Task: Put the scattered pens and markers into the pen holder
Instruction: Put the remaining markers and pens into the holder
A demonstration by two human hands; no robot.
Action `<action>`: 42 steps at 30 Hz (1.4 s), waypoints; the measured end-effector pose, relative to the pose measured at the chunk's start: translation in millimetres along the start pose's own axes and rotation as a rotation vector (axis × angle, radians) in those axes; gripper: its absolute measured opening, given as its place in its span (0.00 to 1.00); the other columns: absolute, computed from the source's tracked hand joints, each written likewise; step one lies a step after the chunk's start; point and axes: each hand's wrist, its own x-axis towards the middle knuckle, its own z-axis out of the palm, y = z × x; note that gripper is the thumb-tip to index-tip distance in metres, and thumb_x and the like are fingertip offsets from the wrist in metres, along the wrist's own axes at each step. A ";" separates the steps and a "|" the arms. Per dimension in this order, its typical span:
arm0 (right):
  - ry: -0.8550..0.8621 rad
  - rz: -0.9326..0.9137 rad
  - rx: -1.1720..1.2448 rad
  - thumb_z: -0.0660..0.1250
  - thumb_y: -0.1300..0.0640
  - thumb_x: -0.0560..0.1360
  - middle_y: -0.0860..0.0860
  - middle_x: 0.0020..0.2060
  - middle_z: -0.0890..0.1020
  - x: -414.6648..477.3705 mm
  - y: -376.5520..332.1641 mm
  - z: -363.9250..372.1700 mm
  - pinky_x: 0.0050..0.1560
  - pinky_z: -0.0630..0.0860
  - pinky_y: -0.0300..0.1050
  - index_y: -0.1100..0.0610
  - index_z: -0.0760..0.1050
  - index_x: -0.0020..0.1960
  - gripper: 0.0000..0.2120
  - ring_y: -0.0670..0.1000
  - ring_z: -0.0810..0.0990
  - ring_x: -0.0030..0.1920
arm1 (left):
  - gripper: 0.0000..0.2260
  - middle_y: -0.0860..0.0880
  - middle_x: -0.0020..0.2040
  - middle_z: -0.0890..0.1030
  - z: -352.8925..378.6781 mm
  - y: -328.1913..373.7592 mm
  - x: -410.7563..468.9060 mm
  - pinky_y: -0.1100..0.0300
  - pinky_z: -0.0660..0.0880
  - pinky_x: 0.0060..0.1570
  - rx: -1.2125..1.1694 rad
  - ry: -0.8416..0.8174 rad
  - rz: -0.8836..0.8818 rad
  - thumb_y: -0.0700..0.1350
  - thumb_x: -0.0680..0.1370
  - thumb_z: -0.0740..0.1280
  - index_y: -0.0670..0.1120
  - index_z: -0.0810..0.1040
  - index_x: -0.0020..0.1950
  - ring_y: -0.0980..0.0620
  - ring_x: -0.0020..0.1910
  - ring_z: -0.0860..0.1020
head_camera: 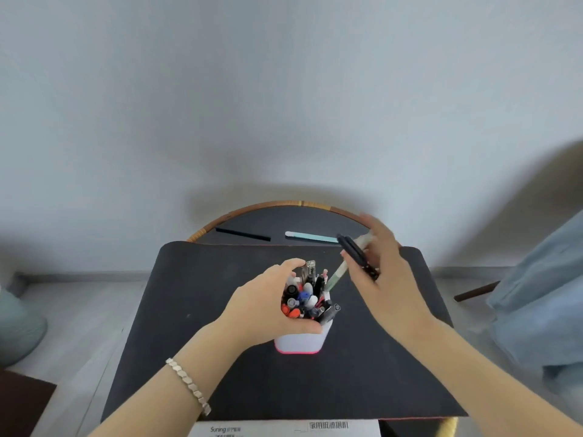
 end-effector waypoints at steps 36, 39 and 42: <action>0.017 0.132 0.039 0.64 0.60 0.75 0.44 0.54 0.80 -13.9 3.5 27.5 0.62 0.73 0.36 0.46 0.72 0.63 0.18 0.38 0.76 0.55 | 0.39 0.55 0.64 0.73 0.7 -5.4 5.6 0.53 0.74 0.60 0.026 0.010 0.017 0.59 0.63 0.74 0.59 0.58 0.69 0.54 0.59 0.74; -0.131 0.043 -0.189 0.56 0.51 0.77 0.37 0.65 0.64 -23.0 7.5 31.4 0.72 0.55 0.39 0.50 0.67 0.68 0.20 0.37 0.56 0.68 | 0.40 0.55 0.64 0.73 1.9 -7.7 5.7 0.53 0.74 0.61 0.028 0.017 0.028 0.61 0.63 0.74 0.59 0.58 0.69 0.54 0.60 0.74; -0.266 0.021 -0.123 0.49 0.42 0.75 0.32 0.67 0.56 -32.4 16.7 35.6 0.71 0.47 0.28 0.47 0.62 0.70 0.26 0.35 0.49 0.71 | 0.41 0.56 0.64 0.74 2.2 -11.1 6.4 0.51 0.74 0.62 0.029 0.004 0.041 0.62 0.62 0.73 0.59 0.58 0.70 0.54 0.60 0.74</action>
